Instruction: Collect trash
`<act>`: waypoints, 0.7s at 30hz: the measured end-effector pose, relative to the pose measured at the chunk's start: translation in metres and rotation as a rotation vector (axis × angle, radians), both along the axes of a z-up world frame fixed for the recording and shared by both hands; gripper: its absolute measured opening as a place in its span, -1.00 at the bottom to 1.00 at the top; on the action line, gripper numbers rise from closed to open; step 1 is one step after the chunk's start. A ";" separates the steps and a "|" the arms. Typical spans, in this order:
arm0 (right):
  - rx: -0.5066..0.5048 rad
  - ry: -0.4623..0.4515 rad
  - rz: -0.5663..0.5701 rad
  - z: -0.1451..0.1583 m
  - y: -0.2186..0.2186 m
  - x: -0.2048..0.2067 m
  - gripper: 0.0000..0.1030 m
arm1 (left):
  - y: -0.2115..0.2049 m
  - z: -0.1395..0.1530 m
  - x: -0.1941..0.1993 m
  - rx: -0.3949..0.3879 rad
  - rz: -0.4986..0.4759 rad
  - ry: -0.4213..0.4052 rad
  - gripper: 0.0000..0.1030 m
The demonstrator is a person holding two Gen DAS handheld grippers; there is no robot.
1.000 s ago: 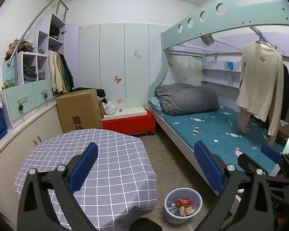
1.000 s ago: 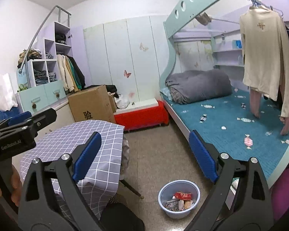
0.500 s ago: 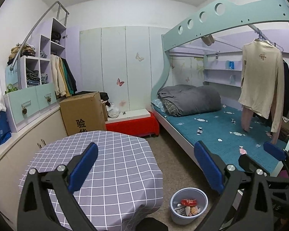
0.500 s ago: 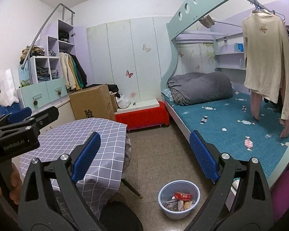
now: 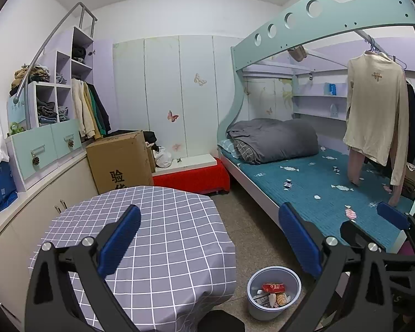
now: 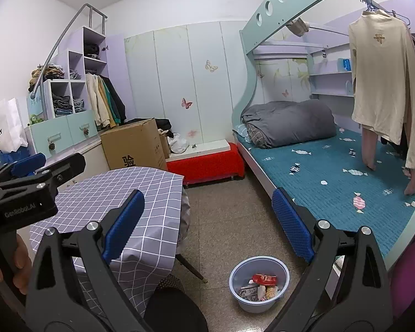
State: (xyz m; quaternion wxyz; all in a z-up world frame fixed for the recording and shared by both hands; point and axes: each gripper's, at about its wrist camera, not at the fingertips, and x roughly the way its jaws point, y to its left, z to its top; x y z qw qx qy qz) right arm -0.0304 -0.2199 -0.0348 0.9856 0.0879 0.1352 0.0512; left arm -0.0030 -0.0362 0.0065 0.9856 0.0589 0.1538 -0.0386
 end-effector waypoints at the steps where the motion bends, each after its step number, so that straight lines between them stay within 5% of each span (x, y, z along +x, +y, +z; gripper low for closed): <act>1: 0.001 0.001 0.000 0.000 0.000 0.000 0.78 | 0.000 0.000 0.000 0.001 0.000 0.000 0.90; 21: 0.003 0.007 -0.005 -0.004 0.003 0.000 0.78 | -0.004 -0.001 0.001 0.012 -0.017 0.009 0.90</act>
